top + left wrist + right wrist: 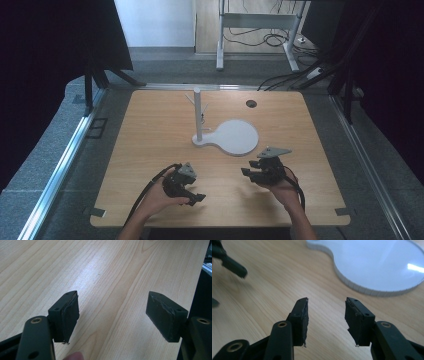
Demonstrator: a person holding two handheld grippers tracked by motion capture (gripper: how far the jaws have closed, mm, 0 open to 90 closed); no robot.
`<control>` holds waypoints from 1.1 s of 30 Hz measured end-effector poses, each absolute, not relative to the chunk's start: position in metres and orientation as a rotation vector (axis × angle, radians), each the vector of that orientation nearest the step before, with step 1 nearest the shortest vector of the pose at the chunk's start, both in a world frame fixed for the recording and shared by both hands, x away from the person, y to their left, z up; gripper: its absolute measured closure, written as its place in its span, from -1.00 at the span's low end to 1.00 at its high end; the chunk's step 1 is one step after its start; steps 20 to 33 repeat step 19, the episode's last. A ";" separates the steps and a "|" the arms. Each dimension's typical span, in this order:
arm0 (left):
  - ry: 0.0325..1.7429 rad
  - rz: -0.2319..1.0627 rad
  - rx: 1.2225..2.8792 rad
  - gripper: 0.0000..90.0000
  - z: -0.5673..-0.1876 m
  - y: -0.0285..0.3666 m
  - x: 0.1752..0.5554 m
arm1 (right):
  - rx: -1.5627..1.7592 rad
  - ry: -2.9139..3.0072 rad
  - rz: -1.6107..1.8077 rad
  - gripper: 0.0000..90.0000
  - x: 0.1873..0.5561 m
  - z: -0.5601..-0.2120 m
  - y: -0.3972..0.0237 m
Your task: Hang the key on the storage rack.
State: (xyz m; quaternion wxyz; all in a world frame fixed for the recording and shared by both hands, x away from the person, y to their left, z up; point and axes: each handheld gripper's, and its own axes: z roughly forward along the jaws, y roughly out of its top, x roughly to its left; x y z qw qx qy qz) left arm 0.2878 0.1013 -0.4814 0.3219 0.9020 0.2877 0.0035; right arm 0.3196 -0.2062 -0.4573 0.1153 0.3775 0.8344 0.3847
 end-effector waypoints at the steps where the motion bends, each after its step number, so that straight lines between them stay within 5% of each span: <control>1: 0.750 0.010 2.371 -0.40 -0.482 0.101 0.288 | 1.103 2.445 1.100 0.19 0.319 -0.459 -0.206; 33: 0.747 0.012 2.365 -0.40 -0.481 0.103 0.290 | 1.177 2.399 1.091 0.17 0.312 -0.469 -0.227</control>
